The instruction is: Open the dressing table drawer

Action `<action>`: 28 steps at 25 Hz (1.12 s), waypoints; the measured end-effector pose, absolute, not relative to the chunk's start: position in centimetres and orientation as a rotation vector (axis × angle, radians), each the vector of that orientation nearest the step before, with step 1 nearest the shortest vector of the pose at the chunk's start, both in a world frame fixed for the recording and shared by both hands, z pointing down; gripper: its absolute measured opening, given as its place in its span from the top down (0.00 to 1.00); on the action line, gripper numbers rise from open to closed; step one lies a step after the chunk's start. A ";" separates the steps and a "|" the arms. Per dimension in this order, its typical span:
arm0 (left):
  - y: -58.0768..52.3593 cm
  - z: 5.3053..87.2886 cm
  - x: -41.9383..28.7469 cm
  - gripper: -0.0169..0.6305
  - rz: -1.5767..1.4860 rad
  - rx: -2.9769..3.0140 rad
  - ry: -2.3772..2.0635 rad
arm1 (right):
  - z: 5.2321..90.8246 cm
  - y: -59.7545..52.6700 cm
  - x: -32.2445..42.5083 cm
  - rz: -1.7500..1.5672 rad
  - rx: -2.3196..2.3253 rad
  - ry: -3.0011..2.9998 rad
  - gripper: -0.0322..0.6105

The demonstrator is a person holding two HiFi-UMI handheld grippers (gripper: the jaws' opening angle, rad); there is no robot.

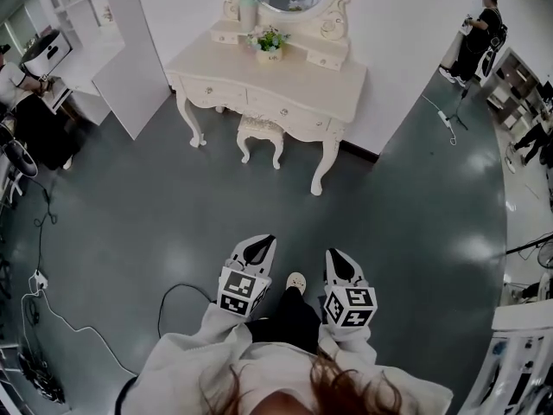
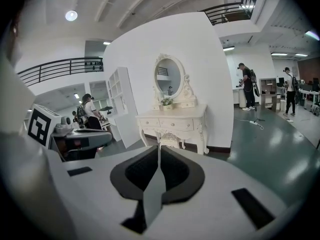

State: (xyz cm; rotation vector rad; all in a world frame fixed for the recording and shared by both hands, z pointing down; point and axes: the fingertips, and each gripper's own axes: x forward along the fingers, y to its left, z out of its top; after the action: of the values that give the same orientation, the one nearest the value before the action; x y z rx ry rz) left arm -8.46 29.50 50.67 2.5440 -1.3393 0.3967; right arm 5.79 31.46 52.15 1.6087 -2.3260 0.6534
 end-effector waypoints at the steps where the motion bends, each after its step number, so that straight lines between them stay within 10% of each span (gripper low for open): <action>1: 28.6 50.6 -8.1 0.94 0.393 2.542 -1.342 | 52.1 30.6 6.1 0.652 1.606 -2.326 0.89; 28: 17.8 52.1 -2.7 0.94 0.409 2.455 -1.469 | 54.2 17.6 11.5 0.686 1.475 -2.407 0.89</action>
State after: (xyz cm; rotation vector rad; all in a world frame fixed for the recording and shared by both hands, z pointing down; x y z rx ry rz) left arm -2.73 17.80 52.06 2.4551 -1.4691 0.4087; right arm 11.49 17.62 54.19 1.4747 -2.4075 0.6865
